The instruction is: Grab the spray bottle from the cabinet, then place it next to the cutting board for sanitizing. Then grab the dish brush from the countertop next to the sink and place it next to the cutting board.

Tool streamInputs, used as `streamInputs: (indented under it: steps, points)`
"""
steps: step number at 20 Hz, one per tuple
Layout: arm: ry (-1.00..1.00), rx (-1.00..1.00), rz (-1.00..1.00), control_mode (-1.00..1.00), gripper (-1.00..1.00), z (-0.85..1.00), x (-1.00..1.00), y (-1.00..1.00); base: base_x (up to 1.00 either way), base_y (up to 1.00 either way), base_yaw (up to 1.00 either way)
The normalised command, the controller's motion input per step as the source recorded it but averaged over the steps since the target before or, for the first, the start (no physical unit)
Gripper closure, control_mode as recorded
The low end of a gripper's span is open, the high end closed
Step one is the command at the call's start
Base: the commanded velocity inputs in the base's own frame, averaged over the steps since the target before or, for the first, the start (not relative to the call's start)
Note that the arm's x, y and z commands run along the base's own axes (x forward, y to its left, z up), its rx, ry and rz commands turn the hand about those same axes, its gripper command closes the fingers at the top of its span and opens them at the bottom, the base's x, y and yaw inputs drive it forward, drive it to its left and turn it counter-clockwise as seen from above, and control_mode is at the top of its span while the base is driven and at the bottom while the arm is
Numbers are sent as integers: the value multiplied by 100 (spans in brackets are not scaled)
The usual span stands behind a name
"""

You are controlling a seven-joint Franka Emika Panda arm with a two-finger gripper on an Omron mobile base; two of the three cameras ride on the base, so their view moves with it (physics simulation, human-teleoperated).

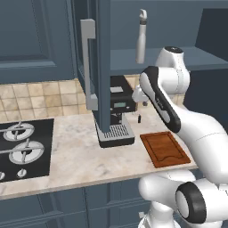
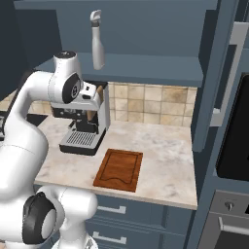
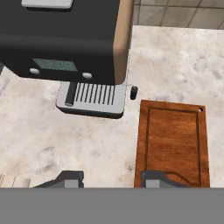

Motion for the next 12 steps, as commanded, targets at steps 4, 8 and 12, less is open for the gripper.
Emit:
streamInputs:
  steps: [4,8,12]
  points:
    - [0,0,0,-100,-100,0,-16,0,0,0,0]
    - [0,0,-1,-100,-100,0,-36,-1,0,0,0]
    - [-12,0,-9,-100,-100,7,-49,-14,0,0,0]
